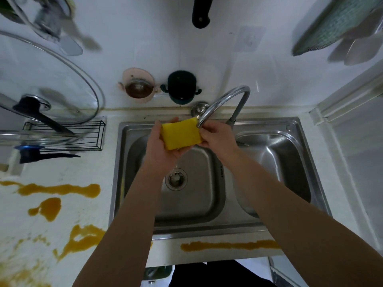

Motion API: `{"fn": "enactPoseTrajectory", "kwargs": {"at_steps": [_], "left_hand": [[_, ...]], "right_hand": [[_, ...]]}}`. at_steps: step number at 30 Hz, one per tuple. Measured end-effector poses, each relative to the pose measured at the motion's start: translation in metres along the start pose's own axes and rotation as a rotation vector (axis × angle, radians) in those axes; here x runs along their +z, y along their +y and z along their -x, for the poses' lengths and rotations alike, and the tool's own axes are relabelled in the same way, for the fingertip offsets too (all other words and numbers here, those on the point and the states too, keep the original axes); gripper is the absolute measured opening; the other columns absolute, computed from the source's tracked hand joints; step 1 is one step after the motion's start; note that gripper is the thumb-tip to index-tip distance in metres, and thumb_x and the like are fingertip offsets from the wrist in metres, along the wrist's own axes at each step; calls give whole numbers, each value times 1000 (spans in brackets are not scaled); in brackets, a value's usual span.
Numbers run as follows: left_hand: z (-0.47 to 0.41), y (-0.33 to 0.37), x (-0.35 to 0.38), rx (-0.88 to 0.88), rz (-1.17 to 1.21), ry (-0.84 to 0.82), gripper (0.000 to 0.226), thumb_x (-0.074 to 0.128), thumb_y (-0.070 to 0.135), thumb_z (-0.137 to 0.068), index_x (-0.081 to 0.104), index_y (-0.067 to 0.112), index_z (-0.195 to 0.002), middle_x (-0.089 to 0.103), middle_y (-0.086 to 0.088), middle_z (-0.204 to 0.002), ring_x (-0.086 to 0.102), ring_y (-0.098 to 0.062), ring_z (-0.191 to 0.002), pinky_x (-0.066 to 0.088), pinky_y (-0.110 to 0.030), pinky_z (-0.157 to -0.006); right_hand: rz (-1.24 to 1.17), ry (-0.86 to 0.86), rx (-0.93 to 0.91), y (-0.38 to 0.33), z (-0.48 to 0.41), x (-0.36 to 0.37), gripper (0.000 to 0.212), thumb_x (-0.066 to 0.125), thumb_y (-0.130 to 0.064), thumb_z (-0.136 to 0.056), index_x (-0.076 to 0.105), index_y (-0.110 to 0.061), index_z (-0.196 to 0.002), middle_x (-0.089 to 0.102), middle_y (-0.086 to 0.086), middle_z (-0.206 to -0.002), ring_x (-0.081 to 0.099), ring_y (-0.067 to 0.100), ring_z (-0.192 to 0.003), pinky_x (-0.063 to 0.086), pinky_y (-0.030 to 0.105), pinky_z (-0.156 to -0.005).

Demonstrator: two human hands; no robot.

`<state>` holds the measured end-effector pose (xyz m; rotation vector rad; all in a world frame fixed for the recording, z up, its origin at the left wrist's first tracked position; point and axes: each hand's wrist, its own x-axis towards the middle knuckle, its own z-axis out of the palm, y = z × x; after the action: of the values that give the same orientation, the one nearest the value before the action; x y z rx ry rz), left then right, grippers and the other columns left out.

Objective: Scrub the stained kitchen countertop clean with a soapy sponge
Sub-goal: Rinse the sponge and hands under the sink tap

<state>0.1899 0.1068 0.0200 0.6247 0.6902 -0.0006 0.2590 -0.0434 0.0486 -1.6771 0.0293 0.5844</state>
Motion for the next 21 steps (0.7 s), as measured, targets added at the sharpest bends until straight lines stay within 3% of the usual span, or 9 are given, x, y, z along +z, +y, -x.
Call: {"fn": "enactPoseTrajectory", "kwargs": {"at_steps": [7, 10, 12, 14, 16, 18, 21], "left_hand": [[7, 4, -1, 15, -131, 80, 52, 42, 53, -107, 65, 12, -127, 72, -19, -122, 69, -38, -115, 56, -59, -96], [2, -10, 17, 5, -335, 45, 53, 42, 50, -108, 65, 4, -122, 78, -14, -105, 76, -28, -95, 63, -41, -69], [-6, -20, 24, 20, -404, 25, 61, 52, 55, -101, 65, -1, -122, 75, -19, -111, 75, -32, -96, 60, -37, -64], [-14, -26, 26, 20, -368, 21, 69, 64, 59, -90, 62, -2, -123, 71, -20, -111, 72, -33, -94, 58, -37, -63], [-23, -32, 23, -5, -297, 0, 83, 75, 60, -82, 57, -4, -132, 67, -25, -119, 69, -37, -98, 58, -41, -69], [-28, -36, 24, -52, -194, -28, 92, 80, 60, -76, 52, 2, -141, 62, -28, -134, 68, -40, -111, 60, -50, -84], [-32, -42, 20, -158, -88, -47, 85, 78, 55, -78, 51, 6, -142, 62, -26, -137, 65, -37, -121, 46, -55, -111]], "right_hand": [[99, 30, -20, 1, 9, 13, 13, 70, -7, -89, 71, -17, -97, 73, 7, -93, 73, 25, -89, 62, 43, -77], [201, -9, -58, 6, 15, 19, 19, 74, -9, -86, 71, -16, -104, 74, 2, -97, 72, 17, -89, 62, 37, -78], [261, -38, -90, 6, 19, 20, 25, 67, -5, -91, 73, -16, -112, 74, -3, -101, 71, 9, -92, 61, 29, -82], [228, -38, -67, 2, 22, 14, 27, 59, -1, -95, 72, -11, -116, 74, 2, -104, 72, 11, -93, 61, 29, -80], [137, -34, -8, -4, 25, 4, 25, 55, 1, -97, 70, -6, -117, 74, 8, -103, 73, 14, -92, 62, 28, -76], [116, 2, 13, -7, 25, -8, 23, 55, -1, -98, 70, -7, -113, 75, 7, -99, 73, 13, -88, 61, 26, -73], [111, 54, 26, -5, 27, -26, 20, 54, -2, -97, 71, -9, -104, 75, 5, -93, 72, 10, -78, 57, 19, -65]]}}
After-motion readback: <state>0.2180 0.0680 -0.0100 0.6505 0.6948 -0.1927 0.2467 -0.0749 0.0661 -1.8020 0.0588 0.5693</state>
